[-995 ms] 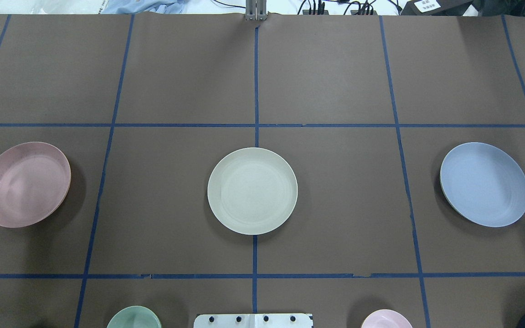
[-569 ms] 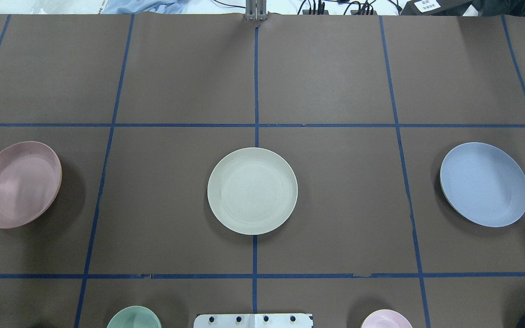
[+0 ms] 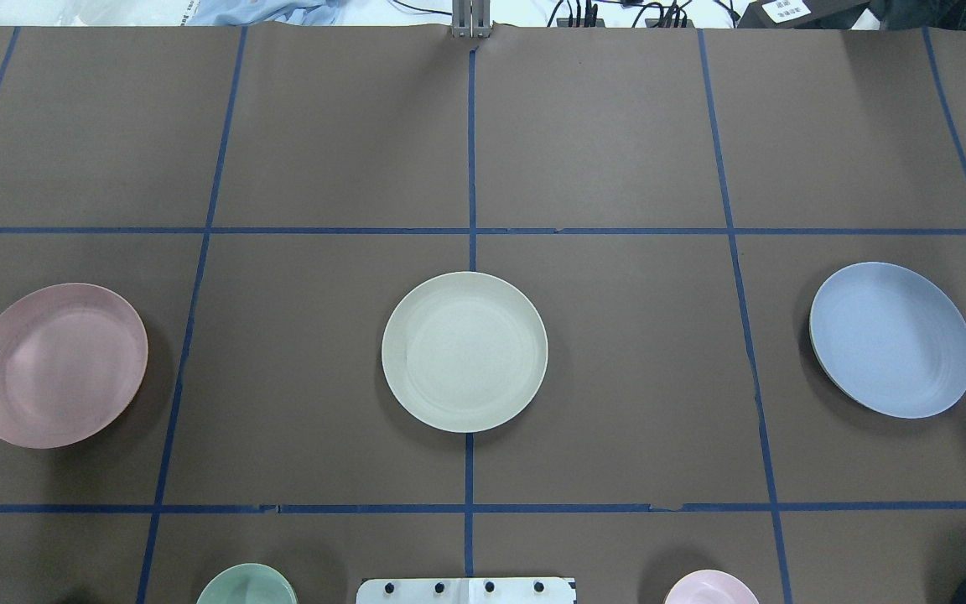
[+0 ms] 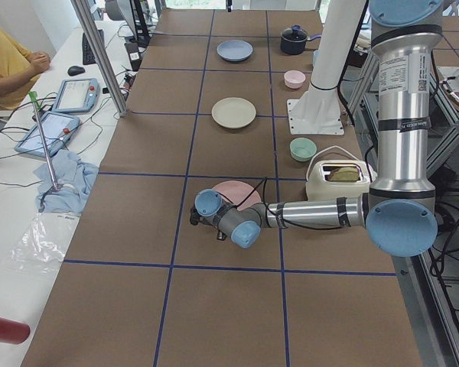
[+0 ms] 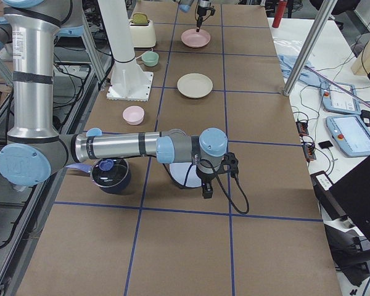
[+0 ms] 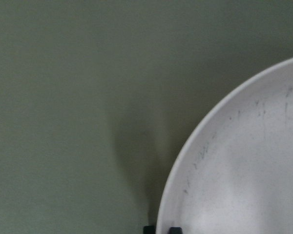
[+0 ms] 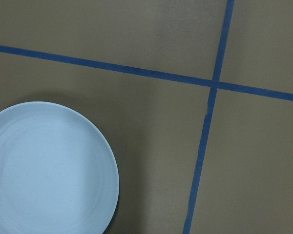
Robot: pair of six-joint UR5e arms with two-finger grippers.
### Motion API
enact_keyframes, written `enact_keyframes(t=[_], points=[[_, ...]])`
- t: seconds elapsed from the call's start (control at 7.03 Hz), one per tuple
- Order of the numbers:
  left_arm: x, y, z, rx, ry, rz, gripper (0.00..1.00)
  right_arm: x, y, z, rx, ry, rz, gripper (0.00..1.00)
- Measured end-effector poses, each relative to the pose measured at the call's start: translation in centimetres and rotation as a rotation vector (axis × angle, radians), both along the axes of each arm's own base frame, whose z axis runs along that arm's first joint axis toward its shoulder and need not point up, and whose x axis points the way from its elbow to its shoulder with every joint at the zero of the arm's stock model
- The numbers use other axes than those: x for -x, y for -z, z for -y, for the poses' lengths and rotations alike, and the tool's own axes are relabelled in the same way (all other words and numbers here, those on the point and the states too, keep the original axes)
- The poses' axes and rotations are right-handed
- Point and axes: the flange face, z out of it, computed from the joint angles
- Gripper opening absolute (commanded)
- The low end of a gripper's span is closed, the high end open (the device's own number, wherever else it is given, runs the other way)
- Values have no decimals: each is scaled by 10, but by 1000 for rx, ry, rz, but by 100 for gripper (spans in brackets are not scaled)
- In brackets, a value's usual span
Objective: Stack three plates with pink and blue
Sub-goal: 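Lower the left gripper to the pink plate rim and grasp it, then lift the pink plate with the left gripper and carry it over the cream plate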
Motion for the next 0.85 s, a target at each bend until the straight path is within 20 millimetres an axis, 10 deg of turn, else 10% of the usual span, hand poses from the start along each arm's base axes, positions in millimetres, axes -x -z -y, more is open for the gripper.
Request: enact_keyframes(t=[0.43, 0.85], points=[[-8, 76, 13, 65, 52, -83, 0, 4, 2, 3, -3, 7, 0, 100], [-57, 202, 33, 185, 121, -156, 0, 33, 6, 6, -31, 63, 29, 100]])
